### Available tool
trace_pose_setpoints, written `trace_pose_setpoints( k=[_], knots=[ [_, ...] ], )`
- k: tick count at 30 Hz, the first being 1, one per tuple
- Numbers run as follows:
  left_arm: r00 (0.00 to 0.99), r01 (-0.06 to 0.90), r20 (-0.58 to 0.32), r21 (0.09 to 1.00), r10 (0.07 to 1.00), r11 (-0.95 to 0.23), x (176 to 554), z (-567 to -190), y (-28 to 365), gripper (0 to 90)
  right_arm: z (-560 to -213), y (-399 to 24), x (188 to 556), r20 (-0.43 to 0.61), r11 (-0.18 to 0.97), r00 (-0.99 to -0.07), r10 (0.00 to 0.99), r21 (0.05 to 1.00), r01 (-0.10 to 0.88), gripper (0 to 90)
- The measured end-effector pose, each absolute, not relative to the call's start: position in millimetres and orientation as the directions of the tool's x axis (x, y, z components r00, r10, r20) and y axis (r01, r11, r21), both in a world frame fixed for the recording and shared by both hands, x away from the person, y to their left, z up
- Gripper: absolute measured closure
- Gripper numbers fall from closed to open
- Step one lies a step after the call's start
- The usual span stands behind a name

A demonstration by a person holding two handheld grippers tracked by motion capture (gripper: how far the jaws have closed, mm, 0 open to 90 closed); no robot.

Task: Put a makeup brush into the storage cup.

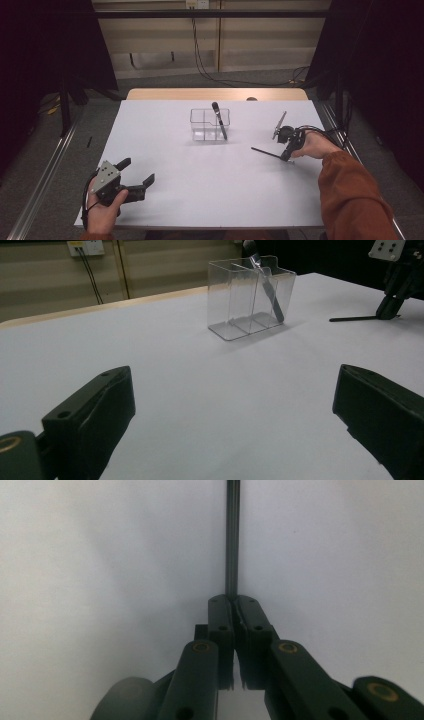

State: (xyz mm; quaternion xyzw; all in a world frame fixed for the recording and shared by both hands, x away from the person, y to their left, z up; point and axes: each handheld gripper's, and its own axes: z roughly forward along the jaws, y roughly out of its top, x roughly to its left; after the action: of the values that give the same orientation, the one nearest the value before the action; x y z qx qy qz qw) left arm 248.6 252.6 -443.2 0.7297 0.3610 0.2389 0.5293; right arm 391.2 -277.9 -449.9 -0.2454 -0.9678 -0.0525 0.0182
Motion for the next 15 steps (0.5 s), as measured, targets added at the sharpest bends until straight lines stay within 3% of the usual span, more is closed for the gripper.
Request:
trace_pose_setpoints(
  k=[15],
  knots=[
    [0.622,0.27,-0.03,0.946,0.782,-0.178,249.2,-442.3,253.8,3.4,-448.4,-280.2,390.2,0.071,0.855,-0.862,0.502,0.106,0.507,86.7]
  ],
)
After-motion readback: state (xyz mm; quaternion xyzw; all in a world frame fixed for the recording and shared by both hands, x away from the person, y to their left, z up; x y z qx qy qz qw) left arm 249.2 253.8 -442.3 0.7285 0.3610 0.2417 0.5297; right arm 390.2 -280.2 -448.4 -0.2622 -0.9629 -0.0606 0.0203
